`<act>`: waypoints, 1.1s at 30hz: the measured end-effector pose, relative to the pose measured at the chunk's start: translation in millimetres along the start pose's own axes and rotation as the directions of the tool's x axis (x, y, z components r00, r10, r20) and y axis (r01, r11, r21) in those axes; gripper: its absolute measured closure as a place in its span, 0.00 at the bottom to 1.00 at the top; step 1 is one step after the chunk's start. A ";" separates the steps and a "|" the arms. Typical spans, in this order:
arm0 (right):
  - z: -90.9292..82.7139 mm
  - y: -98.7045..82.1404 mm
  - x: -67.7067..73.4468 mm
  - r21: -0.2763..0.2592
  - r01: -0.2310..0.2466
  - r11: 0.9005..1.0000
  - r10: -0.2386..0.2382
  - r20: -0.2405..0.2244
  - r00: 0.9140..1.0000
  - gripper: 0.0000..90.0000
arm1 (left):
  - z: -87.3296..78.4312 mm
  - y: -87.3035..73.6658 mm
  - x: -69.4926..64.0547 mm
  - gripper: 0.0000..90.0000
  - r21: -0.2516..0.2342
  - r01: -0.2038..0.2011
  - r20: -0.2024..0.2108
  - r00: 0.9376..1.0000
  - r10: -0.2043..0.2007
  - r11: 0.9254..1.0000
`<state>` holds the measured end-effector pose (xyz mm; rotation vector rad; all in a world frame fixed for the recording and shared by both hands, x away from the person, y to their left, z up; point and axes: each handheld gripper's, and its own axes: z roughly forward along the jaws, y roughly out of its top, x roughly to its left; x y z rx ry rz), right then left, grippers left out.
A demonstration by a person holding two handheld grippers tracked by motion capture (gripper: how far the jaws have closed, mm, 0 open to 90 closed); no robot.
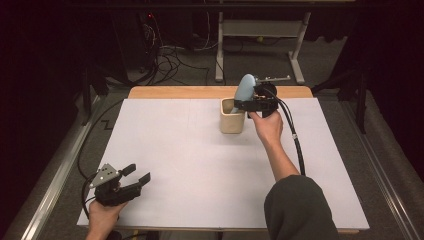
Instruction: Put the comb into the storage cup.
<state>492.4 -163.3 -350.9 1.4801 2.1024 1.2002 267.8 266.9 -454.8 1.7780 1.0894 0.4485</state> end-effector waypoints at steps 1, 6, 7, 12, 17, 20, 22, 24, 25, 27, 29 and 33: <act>-1.4 -1.5 -0.5 -0.002 0.001 1.000 -0.001 0.001 1.000 0.24 | 0.1 0.0 -0.1 0.36 0.000 0.000 0.000 1.000 0.000 1.000; -8.5 -7.1 -3.1 -0.007 0.015 1.000 -0.015 -0.007 1.000 0.24 | 0.1 0.0 0.0 0.36 0.002 0.001 0.000 1.000 -0.001 1.000; -10.1 -8.0 -3.1 -0.008 0.020 1.000 -0.020 -0.007 1.000 0.24 | 0.1 0.0 0.0 0.36 0.002 0.001 0.000 1.000 -0.001 1.000; -17.9 -12.7 -3.2 -0.022 0.050 0.999 -0.050 -0.012 0.999 0.24 | 0.0 -0.1 -0.2 0.36 0.001 0.001 -0.001 1.000 -0.001 1.000; -26.5 -16.7 -3.4 -0.042 0.070 0.997 -0.071 -0.012 0.997 0.24 | 0.0 -0.2 -0.5 0.36 0.000 0.003 -0.002 1.000 -0.003 1.000; -31.2 -19.2 -4.3 -0.055 0.080 0.995 -0.081 -0.017 0.997 0.24 | -0.2 -0.3 -0.2 0.36 0.000 0.003 -0.002 1.000 -0.003 1.000; -34.2 -20.5 -4.5 -0.061 0.085 0.995 -0.086 -0.012 0.996 0.24 | -0.2 -0.3 -0.1 0.36 0.001 0.003 -0.003 1.000 -0.003 1.000; -37.1 -22.1 -5.4 -0.067 0.092 0.993 -0.093 -0.010 0.996 0.24 | -0.2 -0.3 -0.2 0.36 0.001 0.003 -0.003 1.000 -0.003 1.000; -38.4 -22.9 -5.7 -0.068 0.094 0.993 -0.095 -0.010 0.995 0.24 | -0.3 -0.3 -0.2 0.36 0.001 0.003 -0.003 1.000 -0.003 1.000; -41.2 -24.5 -6.6 -0.069 0.100 0.993 -0.101 -0.008 0.995 0.24 | -0.4 -0.3 -0.1 0.36 -0.001 0.004 -0.003 1.000 -0.004 1.000; -44.0 -25.9 -7.5 -0.073 0.102 0.992 -0.102 -0.007 0.995 0.24 | -0.5 -0.4 0.0 0.36 -0.001 0.006 -0.003 1.000 -0.006 1.000; -49.1 -29.2 -10.4 -0.078 0.100 0.992 -0.100 -0.008 0.995 0.24 | -0.4 -0.5 0.0 0.36 -0.002 0.007 -0.003 1.000 -0.007 1.000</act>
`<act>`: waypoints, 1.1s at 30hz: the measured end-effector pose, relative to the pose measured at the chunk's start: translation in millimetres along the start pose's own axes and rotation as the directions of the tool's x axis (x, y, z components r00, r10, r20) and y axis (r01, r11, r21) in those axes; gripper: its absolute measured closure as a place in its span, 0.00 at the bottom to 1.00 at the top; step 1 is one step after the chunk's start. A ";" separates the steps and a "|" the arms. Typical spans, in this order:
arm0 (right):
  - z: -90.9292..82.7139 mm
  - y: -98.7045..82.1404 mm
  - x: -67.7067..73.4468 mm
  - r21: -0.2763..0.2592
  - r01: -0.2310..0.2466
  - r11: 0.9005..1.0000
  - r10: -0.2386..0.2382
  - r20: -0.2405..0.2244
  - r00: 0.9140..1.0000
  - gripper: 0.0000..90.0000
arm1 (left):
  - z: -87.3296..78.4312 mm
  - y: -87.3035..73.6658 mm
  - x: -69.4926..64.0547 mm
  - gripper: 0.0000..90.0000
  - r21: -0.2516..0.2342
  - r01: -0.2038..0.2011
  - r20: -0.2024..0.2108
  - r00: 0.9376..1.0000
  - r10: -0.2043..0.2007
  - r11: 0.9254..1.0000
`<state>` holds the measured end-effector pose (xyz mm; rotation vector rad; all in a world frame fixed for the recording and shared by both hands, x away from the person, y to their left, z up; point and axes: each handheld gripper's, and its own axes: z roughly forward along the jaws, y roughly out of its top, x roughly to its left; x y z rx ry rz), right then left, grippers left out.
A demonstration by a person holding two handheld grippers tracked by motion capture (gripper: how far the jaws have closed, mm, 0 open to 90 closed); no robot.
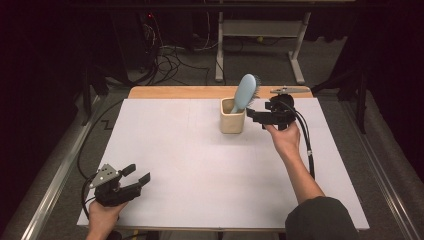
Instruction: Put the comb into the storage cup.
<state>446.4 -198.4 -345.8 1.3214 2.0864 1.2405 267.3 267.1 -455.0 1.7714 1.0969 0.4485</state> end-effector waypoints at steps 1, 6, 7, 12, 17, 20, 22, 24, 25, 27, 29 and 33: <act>-1.0 -0.6 -0.7 0.002 0.000 1.000 0.000 0.000 1.000 0.24 | 0.1 0.0 0.0 0.36 0.000 0.001 0.000 1.000 -0.001 1.000; -7.6 -4.2 -4.1 -0.010 -0.002 1.000 0.002 0.004 1.000 0.25 | 0.4 -0.1 0.1 0.36 0.001 0.004 0.000 1.000 -0.004 1.000; -8.9 -4.9 -4.9 -0.011 -0.001 1.000 0.001 0.004 1.000 0.25 | 0.4 -0.2 0.1 0.36 0.002 0.004 0.000 1.000 -0.004 1.000; -15.4 -8.7 -7.7 -0.017 -0.001 1.000 0.001 0.006 1.000 0.25 | 0.4 -0.2 0.3 0.36 0.005 0.003 0.000 1.000 -0.003 1.000; -22.0 -11.9 -10.3 -0.021 0.001 1.000 -0.001 0.012 1.000 0.25 | 0.2 -0.2 0.5 0.36 0.004 0.002 0.001 1.000 -0.002 1.000; -24.7 -13.9 -11.2 -0.017 0.002 1.000 -0.001 0.012 1.000 0.25 | 0.4 -0.2 0.1 0.36 0.005 0.001 0.001 1.000 -0.001 1.000; -26.2 -15.4 -11.7 -0.015 0.000 1.000 0.000 0.011 1.000 0.25 | 0.3 -0.2 0.1 0.36 0.005 0.001 0.001 1.000 -0.001 1.000; -27.7 -16.8 -12.2 -0.017 0.001 1.000 -0.001 0.011 1.000 0.25 | 0.3 -0.2 0.3 0.36 0.005 0.001 0.001 1.000 -0.001 1.000; -28.4 -17.5 -12.3 -0.018 -0.001 1.000 0.001 0.010 1.000 0.25 | 0.3 -0.2 0.2 0.36 0.005 0.001 0.001 1.000 -0.001 1.000; -30.2 -18.9 -13.1 -0.022 -0.004 1.000 0.004 0.006 1.000 0.25 | 0.4 -0.2 0.1 0.36 0.005 0.001 0.001 1.000 -0.001 1.000; -32.0 -20.3 -13.6 -0.022 -0.006 1.000 0.006 0.007 1.000 0.25 | 0.4 -0.2 0.1 0.36 0.005 0.001 0.001 1.000 -0.001 1.000; -35.3 -22.6 -15.8 -0.025 -0.009 1.000 0.009 0.009 1.000 0.25 | 0.4 -0.2 0.1 0.36 0.005 0.001 0.001 1.000 -0.001 1.000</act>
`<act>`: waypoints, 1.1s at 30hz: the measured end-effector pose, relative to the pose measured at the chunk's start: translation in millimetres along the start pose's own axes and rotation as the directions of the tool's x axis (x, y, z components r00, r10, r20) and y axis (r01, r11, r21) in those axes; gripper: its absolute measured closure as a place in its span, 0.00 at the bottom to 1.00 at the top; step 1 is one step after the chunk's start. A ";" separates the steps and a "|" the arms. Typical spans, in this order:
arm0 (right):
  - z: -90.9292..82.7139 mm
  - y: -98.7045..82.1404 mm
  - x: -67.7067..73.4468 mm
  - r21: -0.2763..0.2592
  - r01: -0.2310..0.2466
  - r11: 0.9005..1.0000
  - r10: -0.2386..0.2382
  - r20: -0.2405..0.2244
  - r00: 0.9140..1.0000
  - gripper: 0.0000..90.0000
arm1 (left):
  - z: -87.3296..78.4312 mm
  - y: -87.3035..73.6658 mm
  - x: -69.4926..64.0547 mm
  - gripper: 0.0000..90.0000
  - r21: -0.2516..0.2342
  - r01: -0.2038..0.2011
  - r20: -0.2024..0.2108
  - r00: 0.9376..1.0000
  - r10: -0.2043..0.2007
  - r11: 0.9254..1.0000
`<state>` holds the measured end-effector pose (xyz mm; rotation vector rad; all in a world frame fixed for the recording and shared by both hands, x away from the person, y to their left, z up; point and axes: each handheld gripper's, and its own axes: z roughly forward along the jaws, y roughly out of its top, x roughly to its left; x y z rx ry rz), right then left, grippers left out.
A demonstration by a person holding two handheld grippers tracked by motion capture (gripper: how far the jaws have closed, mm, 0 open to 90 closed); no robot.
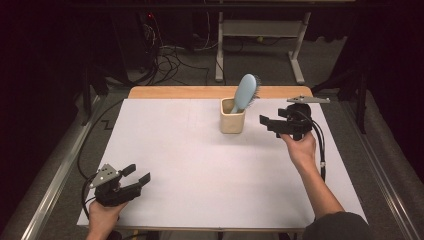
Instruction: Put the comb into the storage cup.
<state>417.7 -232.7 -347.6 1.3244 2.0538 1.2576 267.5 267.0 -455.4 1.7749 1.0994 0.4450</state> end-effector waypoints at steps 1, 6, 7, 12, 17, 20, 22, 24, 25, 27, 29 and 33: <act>-0.8 -0.3 -0.5 -0.001 -0.002 1.000 0.002 0.001 1.000 0.25 | 0.1 0.0 -0.1 0.36 0.001 -0.001 0.000 1.000 0.001 1.000; -2.7 -2.1 -2.6 -0.008 -0.008 1.000 0.008 0.002 1.000 0.25 | 0.0 0.0 0.1 0.36 0.001 0.000 0.000 1.000 0.000 1.000; -3.3 -2.4 -3.0 -0.009 -0.009 1.000 0.009 0.002 1.000 0.25 | 0.0 0.0 0.1 0.36 0.000 0.000 0.000 1.000 0.000 1.000; -6.5 -4.4 -5.2 -0.016 -0.013 1.000 0.013 0.004 1.000 0.25 | 0.2 0.1 0.4 0.36 0.000 0.000 0.001 1.000 0.000 1.000; -10.9 -7.1 -7.7 -0.026 -0.018 1.000 0.018 -0.001 1.000 0.25 | 0.1 0.0 0.4 0.36 0.000 0.001 0.001 1.000 -0.001 1.000; -14.0 -8.9 -8.9 -0.029 -0.018 0.999 0.018 0.000 1.000 0.25 | 0.2 0.0 0.4 0.36 0.001 0.001 0.001 1.000 -0.001 1.000; -16.2 -10.5 -9.6 -0.035 -0.020 0.999 0.020 -0.001 1.000 0.25 | 0.3 0.0 0.4 0.36 0.001 0.001 0.000 1.000 -0.001 1.000; -18.4 -12.0 -10.5 -0.034 -0.021 0.999 0.021 0.000 1.000 0.25 | 0.2 0.0 0.3 0.36 0.000 0.002 0.000 1.000 -0.002 1.000; -19.4 -12.7 -11.0 -0.033 -0.020 0.999 0.020 0.001 1.000 0.25 | 0.2 0.0 0.3 0.36 0.000 0.002 0.000 1.000 -0.002 1.000; -21.7 -14.3 -12.1 -0.037 -0.023 0.999 0.023 0.001 1.000 0.25 | 0.3 0.0 0.3 0.36 0.002 0.001 0.000 1.000 -0.001 1.000; -24.0 -16.1 -13.4 -0.042 -0.022 0.999 0.022 0.001 1.000 0.25 | 0.3 0.0 0.1 0.36 0.001 0.001 0.000 1.000 -0.001 1.000; -27.8 -20.3 -15.1 -0.053 -0.026 0.998 0.026 0.001 1.000 0.24 | 0.3 0.0 0.2 0.36 0.002 0.001 -0.001 1.000 -0.001 1.000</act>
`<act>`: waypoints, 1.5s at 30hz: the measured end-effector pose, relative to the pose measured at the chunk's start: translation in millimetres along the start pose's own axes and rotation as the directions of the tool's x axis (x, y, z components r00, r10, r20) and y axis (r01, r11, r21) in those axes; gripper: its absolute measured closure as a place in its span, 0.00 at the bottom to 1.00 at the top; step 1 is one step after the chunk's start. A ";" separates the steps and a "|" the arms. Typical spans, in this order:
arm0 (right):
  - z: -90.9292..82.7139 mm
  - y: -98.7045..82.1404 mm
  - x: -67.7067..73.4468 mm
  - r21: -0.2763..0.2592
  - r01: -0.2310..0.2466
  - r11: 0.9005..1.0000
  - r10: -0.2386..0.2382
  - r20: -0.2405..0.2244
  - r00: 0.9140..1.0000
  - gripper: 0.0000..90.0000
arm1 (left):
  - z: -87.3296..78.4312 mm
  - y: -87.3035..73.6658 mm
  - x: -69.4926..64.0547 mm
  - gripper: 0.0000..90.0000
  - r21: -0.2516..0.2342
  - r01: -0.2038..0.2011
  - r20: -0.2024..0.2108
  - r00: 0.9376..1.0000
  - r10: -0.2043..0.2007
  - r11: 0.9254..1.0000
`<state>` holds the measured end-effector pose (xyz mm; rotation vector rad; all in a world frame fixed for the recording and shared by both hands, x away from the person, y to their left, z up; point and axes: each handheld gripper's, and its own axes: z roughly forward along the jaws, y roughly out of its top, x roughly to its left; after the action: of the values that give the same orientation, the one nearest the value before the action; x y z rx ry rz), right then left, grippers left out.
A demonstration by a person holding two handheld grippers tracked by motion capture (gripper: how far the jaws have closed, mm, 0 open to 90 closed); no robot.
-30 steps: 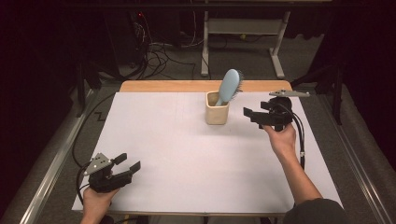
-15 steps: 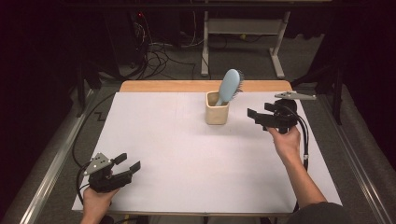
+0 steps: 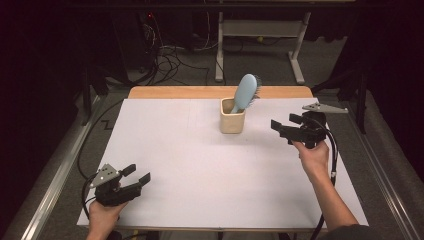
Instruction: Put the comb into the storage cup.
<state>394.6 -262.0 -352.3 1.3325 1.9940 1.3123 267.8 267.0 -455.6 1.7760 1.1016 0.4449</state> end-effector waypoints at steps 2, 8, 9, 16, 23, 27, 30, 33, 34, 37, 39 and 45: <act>-2.0 -2.0 -0.6 -0.007 -0.003 1.000 0.003 0.001 1.000 0.23 | -0.1 0.0 -0.1 0.36 0.000 0.000 0.000 1.000 0.000 1.000; -7.5 -6.1 -3.2 -0.016 -0.007 1.000 0.007 0.011 1.000 0.23 | -0.1 -0.1 -0.2 0.36 0.000 0.001 -0.001 1.000 -0.001 1.000; -8.7 -6.8 -3.5 -0.017 -0.010 1.000 0.010 0.010 1.000 0.23 | -0.2 -0.1 -0.2 0.36 -0.001 0.001 -0.001 1.000 -0.001 1.000; -19.3 -11.9 -8.6 -0.045 -0.011 0.999 0.012 0.026 1.000 0.23 | -0.2 -0.2 -0.3 0.36 -0.001 0.001 -0.001 1.000 -0.001 1.000; -29.1 -18.4 -13.2 -0.054 -0.008 0.998 0.010 0.028 1.000 0.23 | 0.0 -0.1 -0.2 0.36 0.000 0.001 -0.001 1.000 -0.001 1.000; -34.4 -22.1 -14.4 -0.066 -0.010 0.998 0.011 0.028 1.000 0.23 | 0.0 -0.2 -0.1 0.36 0.000 0.001 -0.002 1.000 -0.001 1.000; -37.8 -24.9 -15.4 -0.070 -0.013 0.997 0.015 0.030 0.999 0.23 | 0.0 -0.2 -0.2 0.36 0.001 0.001 -0.001 1.000 -0.001 1.000; -40.9 -28.0 -17.0 -0.080 -0.016 0.997 0.019 0.032 0.999 0.23 | 0.0 -0.2 0.0 0.36 0.000 0.002 -0.001 1.000 -0.002 1.000; -42.0 -28.8 -17.4 -0.079 -0.016 0.997 0.019 0.032 0.999 0.23 | 0.0 -0.2 0.0 0.36 0.001 0.002 -0.001 1.000 -0.002 1.000; -45.3 -32.1 -18.4 -0.091 -0.019 0.996 0.021 0.027 0.999 0.23 | 0.0 -0.2 0.0 0.36 0.000 0.003 -0.001 1.000 -0.003 1.000; -47.7 -34.0 -18.8 -0.095 -0.020 0.995 0.023 0.027 0.999 0.23 | 0.1 -0.2 0.0 0.36 0.001 0.003 -0.001 1.000 -0.003 1.000; -54.7 -39.2 -20.3 -0.113 -0.023 0.993 0.026 0.026 0.999 0.23 | 0.3 -0.2 -0.1 0.36 0.002 0.003 0.000 1.000 -0.003 1.000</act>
<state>344.4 -309.9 -363.4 1.3192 1.8615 1.3889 267.8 266.9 -455.9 1.7755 1.1052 0.4421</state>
